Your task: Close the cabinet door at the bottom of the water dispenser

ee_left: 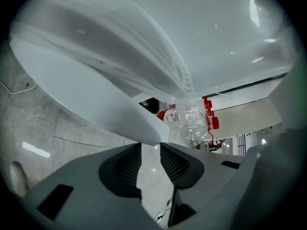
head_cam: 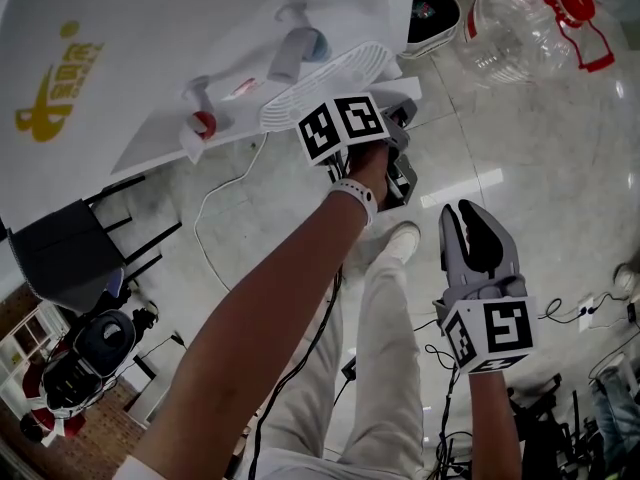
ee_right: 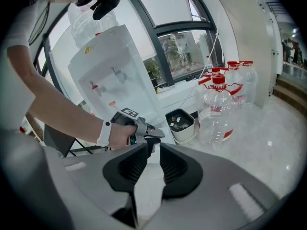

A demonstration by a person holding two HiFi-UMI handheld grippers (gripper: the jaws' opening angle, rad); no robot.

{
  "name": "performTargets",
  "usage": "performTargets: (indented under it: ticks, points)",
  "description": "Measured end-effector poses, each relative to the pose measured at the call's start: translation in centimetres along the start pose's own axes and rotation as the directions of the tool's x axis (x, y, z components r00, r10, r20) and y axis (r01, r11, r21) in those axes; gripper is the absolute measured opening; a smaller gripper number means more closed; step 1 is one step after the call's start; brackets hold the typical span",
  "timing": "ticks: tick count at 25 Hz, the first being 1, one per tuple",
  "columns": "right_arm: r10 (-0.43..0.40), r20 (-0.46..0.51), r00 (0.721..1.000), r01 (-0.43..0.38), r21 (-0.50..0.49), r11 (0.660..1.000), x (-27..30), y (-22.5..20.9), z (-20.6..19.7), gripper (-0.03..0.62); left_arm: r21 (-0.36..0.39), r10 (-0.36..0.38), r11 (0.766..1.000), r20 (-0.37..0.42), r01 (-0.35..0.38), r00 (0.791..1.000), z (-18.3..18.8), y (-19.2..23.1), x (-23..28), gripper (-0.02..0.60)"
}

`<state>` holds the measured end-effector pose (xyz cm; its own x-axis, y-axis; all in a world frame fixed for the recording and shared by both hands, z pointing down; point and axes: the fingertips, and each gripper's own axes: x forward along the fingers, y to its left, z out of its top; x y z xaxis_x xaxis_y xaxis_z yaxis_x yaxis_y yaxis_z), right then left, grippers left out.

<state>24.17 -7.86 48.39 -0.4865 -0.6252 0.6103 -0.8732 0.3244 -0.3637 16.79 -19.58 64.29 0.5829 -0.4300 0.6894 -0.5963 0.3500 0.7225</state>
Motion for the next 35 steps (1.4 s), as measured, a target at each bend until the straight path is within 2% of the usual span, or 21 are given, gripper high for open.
performTargets:
  ticks: [6,19,21,25,32,35]
  points:
    - [0.004,-0.003,1.0,-0.004,0.005,1.0,0.3,-0.5,0.1,0.089,0.122,0.039,0.992,0.028,-0.042,0.999,1.1,0.0,0.0,0.1]
    - [-0.003,0.003,1.0,0.003,0.015,1.0,0.5,-1.5,0.5,0.089,0.195,0.135,0.968,0.124,-0.157,0.983,3.4,0.4,0.0,0.077]
    - [0.001,0.001,1.0,-0.001,0.011,1.0,0.6,-1.5,0.4,0.089,0.217,0.154,0.959,0.138,-0.182,0.978,3.7,0.8,-0.2,0.077]
    - [0.001,0.004,1.0,-0.001,0.015,1.0,0.8,-1.4,0.4,0.089,0.295,0.192,0.925,0.177,-0.238,0.965,4.3,1.3,-0.7,0.077]
    - [0.013,-0.004,1.0,-0.013,0.011,1.0,1.0,-0.9,0.0,0.089,0.298,0.202,0.918,0.212,-0.26,0.956,5.0,2.2,-1.3,0.077]
    - [0.014,-0.004,1.0,-0.014,0.008,1.0,1.2,-1.1,0.1,0.089,0.327,0.199,0.905,0.239,-0.272,0.95,5.6,2.2,-1.3,0.077]
